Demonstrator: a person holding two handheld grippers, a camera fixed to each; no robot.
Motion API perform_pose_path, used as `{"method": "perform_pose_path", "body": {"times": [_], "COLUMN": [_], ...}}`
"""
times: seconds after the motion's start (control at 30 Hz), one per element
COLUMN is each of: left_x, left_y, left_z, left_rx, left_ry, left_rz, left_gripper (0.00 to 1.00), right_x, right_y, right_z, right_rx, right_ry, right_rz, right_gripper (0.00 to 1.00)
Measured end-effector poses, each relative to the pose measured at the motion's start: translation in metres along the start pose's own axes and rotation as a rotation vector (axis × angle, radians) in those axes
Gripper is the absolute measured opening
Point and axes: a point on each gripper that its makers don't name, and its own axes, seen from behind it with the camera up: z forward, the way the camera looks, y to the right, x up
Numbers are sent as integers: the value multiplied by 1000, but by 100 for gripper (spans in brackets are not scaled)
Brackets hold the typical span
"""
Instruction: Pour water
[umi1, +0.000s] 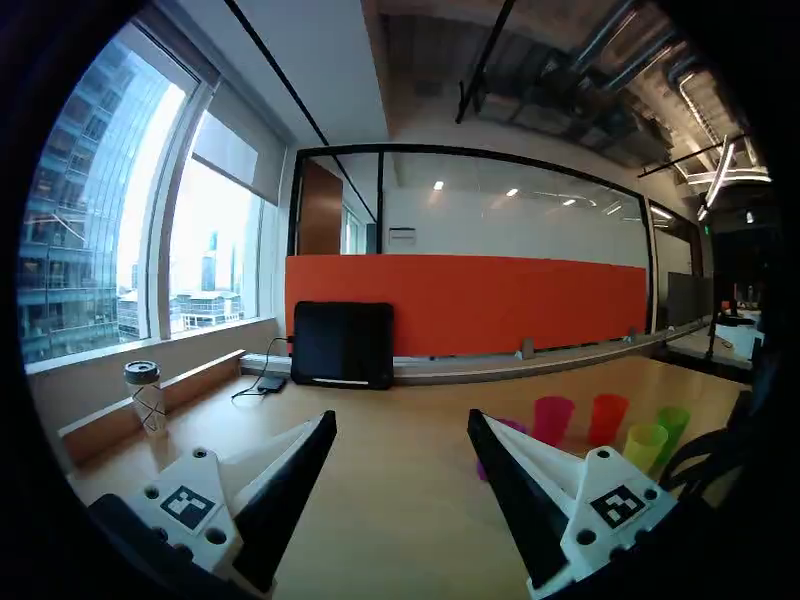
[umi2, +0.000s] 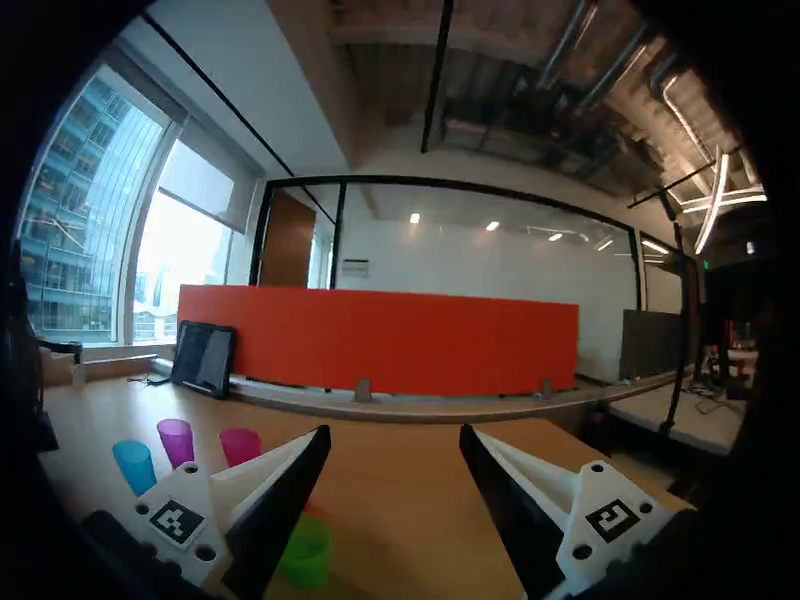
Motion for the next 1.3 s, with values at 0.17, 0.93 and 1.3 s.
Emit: {"method": "perform_pose_path", "body": {"times": [0.17,0.93,1.3], "left_x": [-7,-35,-51], "left_y": [3,-2,-11], "left_z": [5,20,29], "left_rx": [17,48,46], "left_ry": [7,44,36], "left_rz": [35,67,23], "left_gripper": [98,98,98], "right_x": [-1,8,4], "right_y": [-1,-13,-18], "right_z": [-3,-6,-4], "right_rx": [-14,-4,-1], "right_ry": [12,19,8], "right_rz": [10,30,48], "right_gripper": [100,100,100]}}
